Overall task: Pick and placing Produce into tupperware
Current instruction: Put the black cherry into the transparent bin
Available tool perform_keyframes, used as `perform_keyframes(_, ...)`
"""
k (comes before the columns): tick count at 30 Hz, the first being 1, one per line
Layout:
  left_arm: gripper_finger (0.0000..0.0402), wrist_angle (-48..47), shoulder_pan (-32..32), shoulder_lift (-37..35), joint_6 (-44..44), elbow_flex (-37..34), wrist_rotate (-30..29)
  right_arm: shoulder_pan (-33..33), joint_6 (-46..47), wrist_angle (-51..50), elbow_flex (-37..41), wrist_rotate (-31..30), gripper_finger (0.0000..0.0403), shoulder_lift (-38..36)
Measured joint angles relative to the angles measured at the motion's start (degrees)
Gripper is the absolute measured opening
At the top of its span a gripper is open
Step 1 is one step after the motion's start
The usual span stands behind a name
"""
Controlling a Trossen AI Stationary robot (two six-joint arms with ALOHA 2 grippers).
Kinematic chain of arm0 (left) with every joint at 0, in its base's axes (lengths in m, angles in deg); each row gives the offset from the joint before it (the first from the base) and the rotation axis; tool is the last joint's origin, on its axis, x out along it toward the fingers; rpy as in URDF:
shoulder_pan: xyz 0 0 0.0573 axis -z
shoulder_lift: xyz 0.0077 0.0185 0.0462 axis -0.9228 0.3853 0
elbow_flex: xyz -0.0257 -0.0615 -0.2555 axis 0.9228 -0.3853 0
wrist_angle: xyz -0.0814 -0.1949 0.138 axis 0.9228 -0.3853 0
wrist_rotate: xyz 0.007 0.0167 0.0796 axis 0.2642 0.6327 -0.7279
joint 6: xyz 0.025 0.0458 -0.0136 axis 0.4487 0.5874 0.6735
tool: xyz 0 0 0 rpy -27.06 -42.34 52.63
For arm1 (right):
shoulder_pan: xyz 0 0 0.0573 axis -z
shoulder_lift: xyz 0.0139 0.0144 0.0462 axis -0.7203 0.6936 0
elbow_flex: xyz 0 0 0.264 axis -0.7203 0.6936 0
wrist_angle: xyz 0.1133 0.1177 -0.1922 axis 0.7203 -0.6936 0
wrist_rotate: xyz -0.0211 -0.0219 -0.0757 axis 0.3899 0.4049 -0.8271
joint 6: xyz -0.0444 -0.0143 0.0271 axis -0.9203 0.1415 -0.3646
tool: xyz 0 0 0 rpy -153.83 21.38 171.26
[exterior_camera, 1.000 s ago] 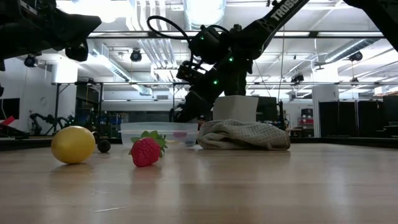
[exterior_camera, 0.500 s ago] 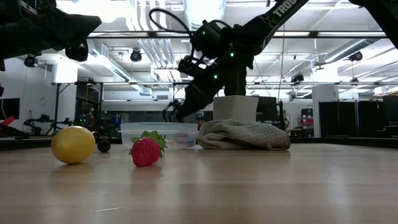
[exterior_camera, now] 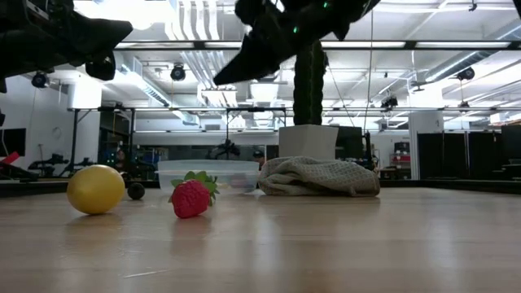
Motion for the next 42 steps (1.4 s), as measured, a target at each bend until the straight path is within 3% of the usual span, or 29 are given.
perform_keyframes(21,0.0,-0.07,0.02,0.0,0.0,-0.01,0.26,-10.48,4.35,-5.92,0.98,-0.22,0.0095,-0.35)
perform_keyframes(27,0.0,-0.86,0.03,0.0,0.55,0.18,9.85,-10.82,5.44,-7.54,1.04,-1.14,0.0089,-0.35)
perform_keyframes(32,0.0,-8.49,0.79,0.67,1.28,4.64,11.85,-10.81,5.94,-10.86,1.11,-5.61,0.0091,-0.35)
perform_keyframes(37,0.0,-11.11,1.27,2.84,1.95,9.13,11.85,-11.0,8.43,-14.89,1.39,-6.27,0.0086,-0.8)
perform_keyframes(42,0.0,-11.54,1.27,4.75,2.74,11.05,11.82,-12.46,9.19,-15.44,6.0,-8.2,0.0075,-6.83)
